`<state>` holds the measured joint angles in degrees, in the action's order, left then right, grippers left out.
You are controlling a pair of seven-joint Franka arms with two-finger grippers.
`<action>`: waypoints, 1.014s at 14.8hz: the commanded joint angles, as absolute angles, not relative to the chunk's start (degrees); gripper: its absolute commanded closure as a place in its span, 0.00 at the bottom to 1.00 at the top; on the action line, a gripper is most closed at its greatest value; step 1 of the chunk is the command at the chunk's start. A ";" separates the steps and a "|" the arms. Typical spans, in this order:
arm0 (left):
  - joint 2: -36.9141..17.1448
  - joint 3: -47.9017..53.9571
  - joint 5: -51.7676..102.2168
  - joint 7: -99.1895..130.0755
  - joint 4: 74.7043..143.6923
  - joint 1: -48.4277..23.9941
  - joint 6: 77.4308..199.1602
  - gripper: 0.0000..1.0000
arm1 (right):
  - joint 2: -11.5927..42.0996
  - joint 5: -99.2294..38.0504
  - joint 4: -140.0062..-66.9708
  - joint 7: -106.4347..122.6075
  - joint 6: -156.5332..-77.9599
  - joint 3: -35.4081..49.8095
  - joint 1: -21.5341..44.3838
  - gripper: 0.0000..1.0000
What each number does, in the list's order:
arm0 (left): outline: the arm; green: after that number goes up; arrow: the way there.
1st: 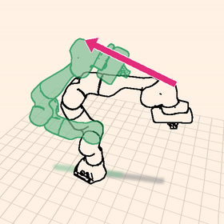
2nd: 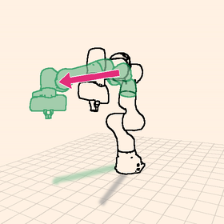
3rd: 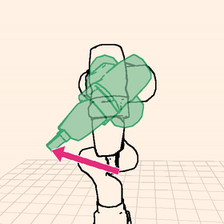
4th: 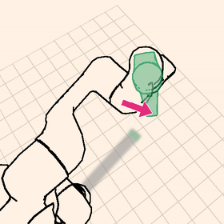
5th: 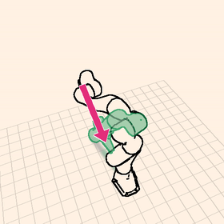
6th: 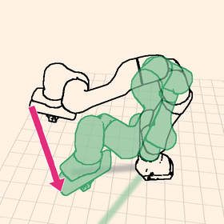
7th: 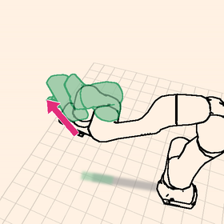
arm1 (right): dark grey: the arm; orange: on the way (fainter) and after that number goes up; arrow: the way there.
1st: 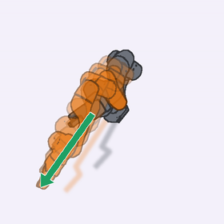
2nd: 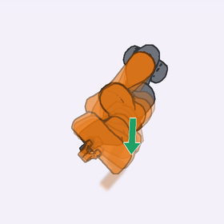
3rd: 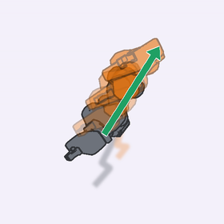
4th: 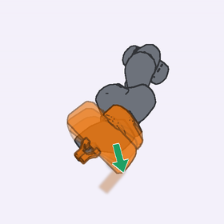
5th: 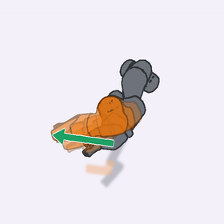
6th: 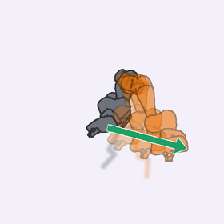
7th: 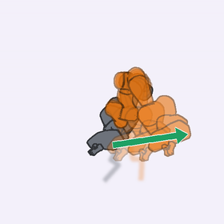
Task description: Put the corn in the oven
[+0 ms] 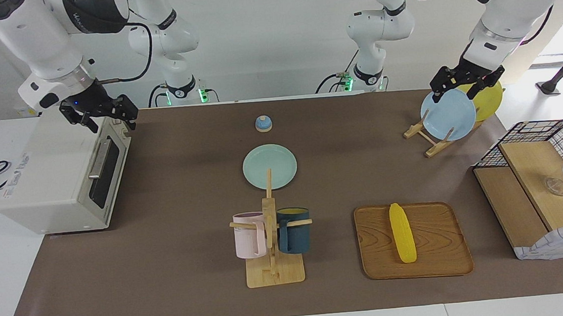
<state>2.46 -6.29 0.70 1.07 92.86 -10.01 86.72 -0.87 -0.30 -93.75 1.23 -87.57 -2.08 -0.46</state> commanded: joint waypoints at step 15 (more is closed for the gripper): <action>-4.71 -6.33 4.12 2.29 90.29 -10.11 97.63 0.00 | -1.14 -1.41 -93.60 1.67 -86.57 -2.11 -0.88 0.00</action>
<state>0.57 -6.19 2.39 1.60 92.94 -10.03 94.67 -0.87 -0.30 -93.75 1.23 -87.57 -2.08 -0.46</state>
